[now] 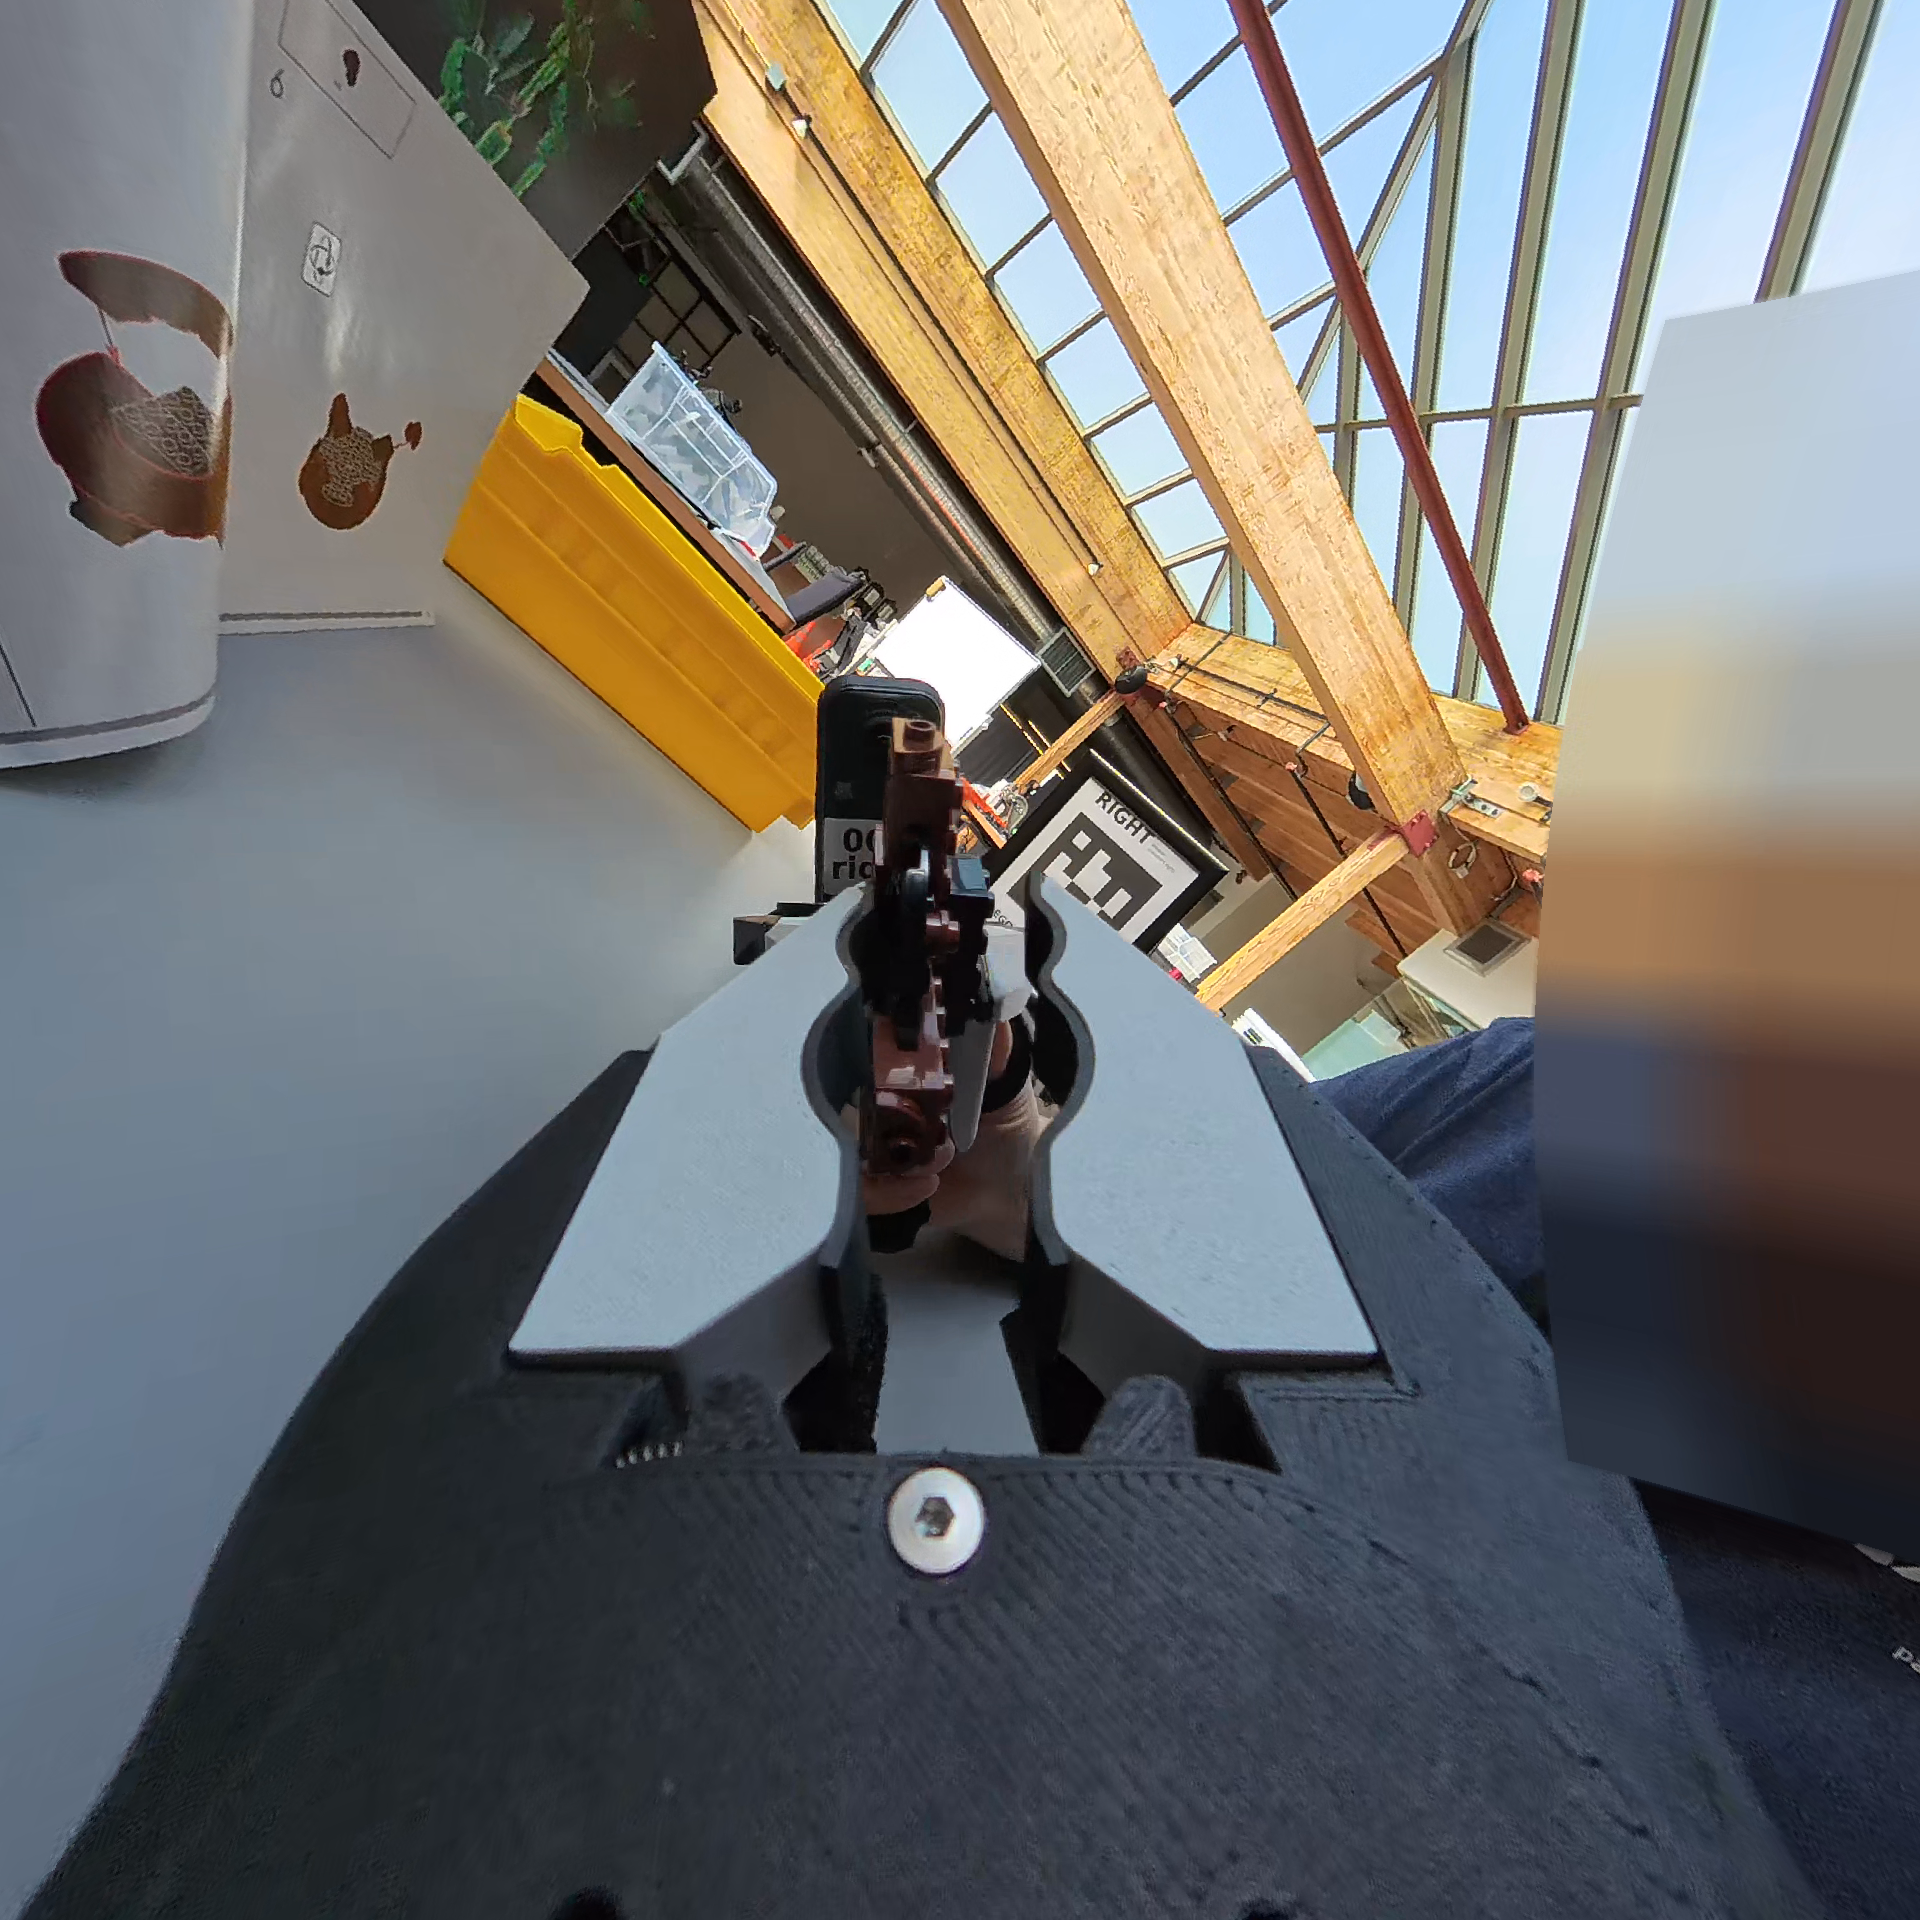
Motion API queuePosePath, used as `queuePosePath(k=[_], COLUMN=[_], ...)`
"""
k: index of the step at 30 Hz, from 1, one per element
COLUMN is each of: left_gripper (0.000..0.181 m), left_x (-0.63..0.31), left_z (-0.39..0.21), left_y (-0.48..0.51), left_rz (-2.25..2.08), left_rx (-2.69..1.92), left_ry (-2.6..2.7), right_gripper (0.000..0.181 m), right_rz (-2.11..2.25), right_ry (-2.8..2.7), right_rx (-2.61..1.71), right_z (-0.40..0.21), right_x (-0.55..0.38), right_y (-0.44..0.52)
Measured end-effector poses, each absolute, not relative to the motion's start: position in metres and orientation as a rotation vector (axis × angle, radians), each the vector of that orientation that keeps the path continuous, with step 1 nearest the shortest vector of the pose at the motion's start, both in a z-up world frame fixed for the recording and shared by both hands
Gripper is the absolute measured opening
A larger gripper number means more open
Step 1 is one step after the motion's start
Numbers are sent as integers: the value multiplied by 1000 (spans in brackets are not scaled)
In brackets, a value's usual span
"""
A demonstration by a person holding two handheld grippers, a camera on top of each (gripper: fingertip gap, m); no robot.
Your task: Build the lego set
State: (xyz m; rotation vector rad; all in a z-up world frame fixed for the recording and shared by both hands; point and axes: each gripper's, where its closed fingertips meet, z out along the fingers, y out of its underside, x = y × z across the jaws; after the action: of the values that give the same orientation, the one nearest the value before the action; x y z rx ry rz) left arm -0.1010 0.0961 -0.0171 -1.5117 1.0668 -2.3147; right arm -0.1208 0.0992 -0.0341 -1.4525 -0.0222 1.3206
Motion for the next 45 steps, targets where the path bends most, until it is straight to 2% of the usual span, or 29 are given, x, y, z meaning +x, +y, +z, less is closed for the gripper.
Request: queuePosePath(k=[2, 7, 10, 24, 27, 29, 34, 45], left_gripper=[18, 16, 16, 16, 16, 16, 16, 16], left_x=[-99, -100, -98, -91, -91, -92, -90, -88], left_z=[-21, -22, -24, -38, -38, -36, -44, -50], left_y=[95, 96, 100, 103, 106, 108, 109, 109], left_rz=[-2280, -2250, -2287, -2297, -2364, -2431, -2406, -2305], left_rx=[-1535, -1568, -1631, -1780, -1811, -1821, -1880, -1914], left_ry=[1088, 1090, 1021, 895, 812, 734, 708, 751], right_gripper=[17, 17, 24, 17, 19, 31, 18, 20], right_rz=[1318, 1357, 1419, 1538, 1658, 1768, 1665, 1581], right_ry=[-27, -21, 18, 176, 234, 275, 269, 262], right_rx=[-1458, -1443, -1425, -1484, -1430, -1366, -1465, -1539], right_z=[-35, -33, -33, -45, -43, -37, -49, -57], right_x=[-122, -122, -121, -112, -112, -111, -111, -111], right_y=[99, 99, 99, 105, 105, 104, 107, 108])
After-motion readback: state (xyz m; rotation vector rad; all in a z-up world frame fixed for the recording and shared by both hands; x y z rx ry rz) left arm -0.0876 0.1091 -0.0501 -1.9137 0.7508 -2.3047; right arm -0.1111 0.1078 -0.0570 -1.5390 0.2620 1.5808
